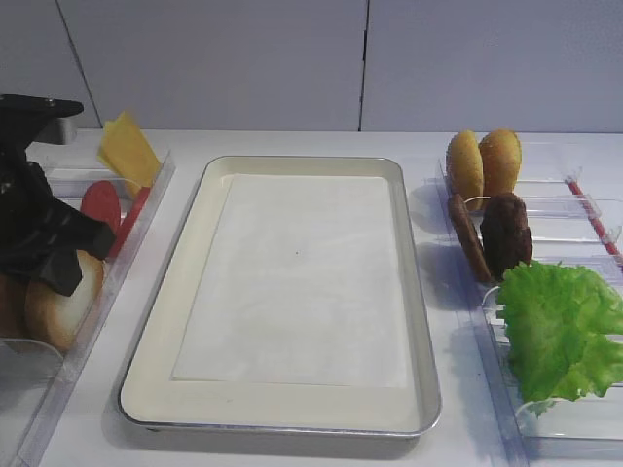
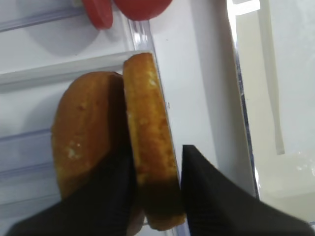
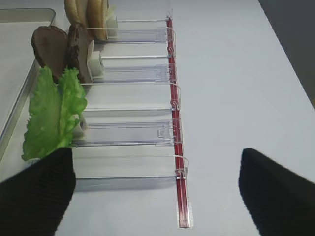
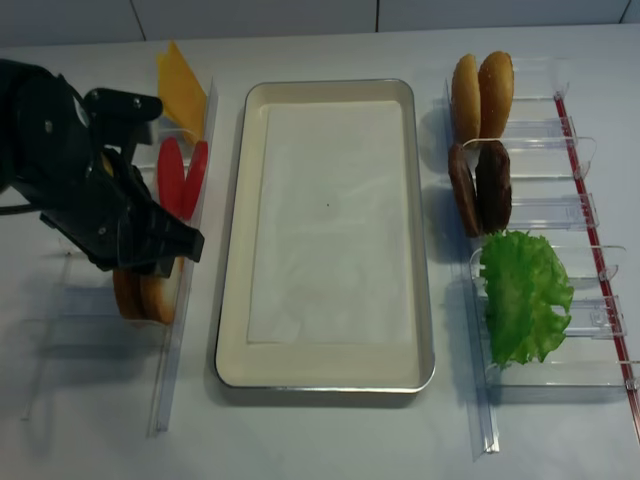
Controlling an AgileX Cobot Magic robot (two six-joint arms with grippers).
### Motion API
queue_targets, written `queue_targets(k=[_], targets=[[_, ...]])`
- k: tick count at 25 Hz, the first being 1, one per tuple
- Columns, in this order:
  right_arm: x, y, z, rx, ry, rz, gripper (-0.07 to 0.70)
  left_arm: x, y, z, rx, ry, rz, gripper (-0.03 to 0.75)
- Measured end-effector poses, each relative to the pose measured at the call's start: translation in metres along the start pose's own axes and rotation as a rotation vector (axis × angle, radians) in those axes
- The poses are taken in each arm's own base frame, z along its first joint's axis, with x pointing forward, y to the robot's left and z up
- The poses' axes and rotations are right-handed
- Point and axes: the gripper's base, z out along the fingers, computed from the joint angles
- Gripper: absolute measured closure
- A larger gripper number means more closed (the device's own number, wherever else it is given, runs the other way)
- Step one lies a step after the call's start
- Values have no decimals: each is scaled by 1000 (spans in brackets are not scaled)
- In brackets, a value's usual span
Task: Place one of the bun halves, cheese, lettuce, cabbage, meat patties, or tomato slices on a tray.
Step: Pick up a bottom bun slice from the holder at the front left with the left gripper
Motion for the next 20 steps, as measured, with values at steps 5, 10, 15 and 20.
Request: queue_targets(k=[5, 10, 15, 20], targets=[[0, 0, 0, 0, 0, 0, -63, 0, 0, 0, 0, 0, 0, 485], [0, 0, 0, 0, 0, 0, -63, 0, 0, 0, 0, 0, 0, 507], [0, 0, 0, 0, 0, 0, -63, 0, 0, 0, 0, 0, -1, 565], [0, 0, 0, 0, 0, 0, -63, 0, 0, 0, 0, 0, -3, 566]])
